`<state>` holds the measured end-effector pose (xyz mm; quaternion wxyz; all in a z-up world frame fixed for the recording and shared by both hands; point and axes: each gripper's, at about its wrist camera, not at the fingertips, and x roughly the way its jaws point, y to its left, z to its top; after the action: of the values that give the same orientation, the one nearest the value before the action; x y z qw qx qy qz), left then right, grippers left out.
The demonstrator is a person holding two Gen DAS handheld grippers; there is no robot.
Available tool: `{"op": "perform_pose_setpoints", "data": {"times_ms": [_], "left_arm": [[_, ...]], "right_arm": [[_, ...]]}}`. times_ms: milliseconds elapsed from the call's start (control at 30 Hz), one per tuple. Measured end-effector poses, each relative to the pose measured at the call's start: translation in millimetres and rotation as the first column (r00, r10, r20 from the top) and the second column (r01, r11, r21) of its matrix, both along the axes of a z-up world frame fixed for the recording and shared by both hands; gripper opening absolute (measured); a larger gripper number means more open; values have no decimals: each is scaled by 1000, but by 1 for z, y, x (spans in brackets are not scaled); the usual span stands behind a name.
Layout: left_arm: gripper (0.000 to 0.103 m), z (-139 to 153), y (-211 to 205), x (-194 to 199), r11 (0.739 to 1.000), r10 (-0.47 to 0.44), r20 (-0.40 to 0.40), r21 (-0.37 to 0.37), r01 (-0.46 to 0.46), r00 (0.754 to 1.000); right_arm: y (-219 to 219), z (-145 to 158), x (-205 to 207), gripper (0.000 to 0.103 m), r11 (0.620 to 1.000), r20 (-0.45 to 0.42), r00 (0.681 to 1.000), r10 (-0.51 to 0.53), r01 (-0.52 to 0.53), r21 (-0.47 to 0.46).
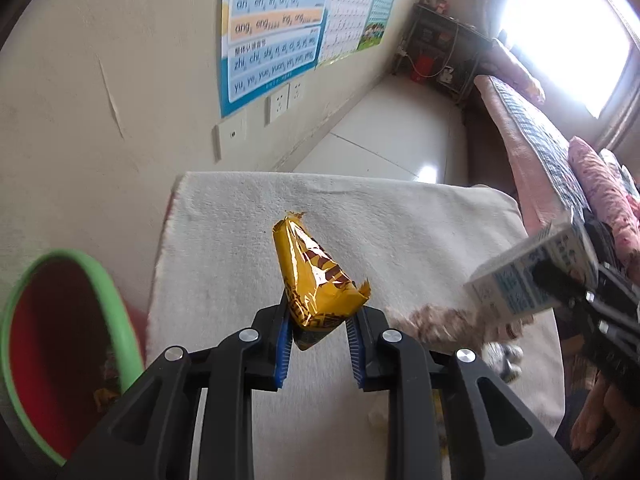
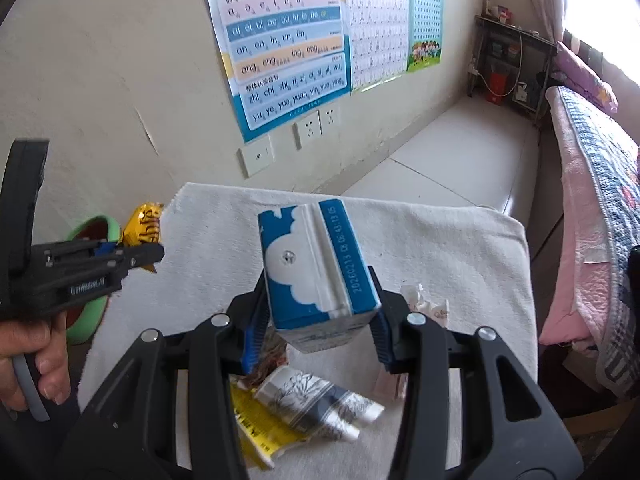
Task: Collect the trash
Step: 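Grasp the yellow candy wrapper with the left tool while the right tool grasps the blue-white milk carton, then carry the yellow wrapper and milk carton over the bucket with both tools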
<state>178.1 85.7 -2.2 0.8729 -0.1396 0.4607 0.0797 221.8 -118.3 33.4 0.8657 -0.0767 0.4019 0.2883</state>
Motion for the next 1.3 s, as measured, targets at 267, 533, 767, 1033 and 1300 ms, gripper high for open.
{"op": "perform_pose_setpoints", "data": {"times_ms": [267,533,767,1033,1300], "left_arm": [[22,30,-15,-55,1000,19,71,22,-21,997],[22,33,-15,-104,997,65,93,28,-68,994],[22,32,6,-137,992,108,93,56,-113,990],[22,33,43,-168,979,190,105,53,-196,976],[22,35,82,-191,961,265,122,46,-273,956]], "right_arm": [[-22,23,-32,43,1000,22,999,-25,25,18],[-38,18,-56,42,998,13,999,-53,52,33],[-34,24,-72,42,998,16,999,-49,49,47],[2,36,-86,42,998,46,999,28,-30,61],[52,41,-98,42,992,53,993,106,-110,63]]}}
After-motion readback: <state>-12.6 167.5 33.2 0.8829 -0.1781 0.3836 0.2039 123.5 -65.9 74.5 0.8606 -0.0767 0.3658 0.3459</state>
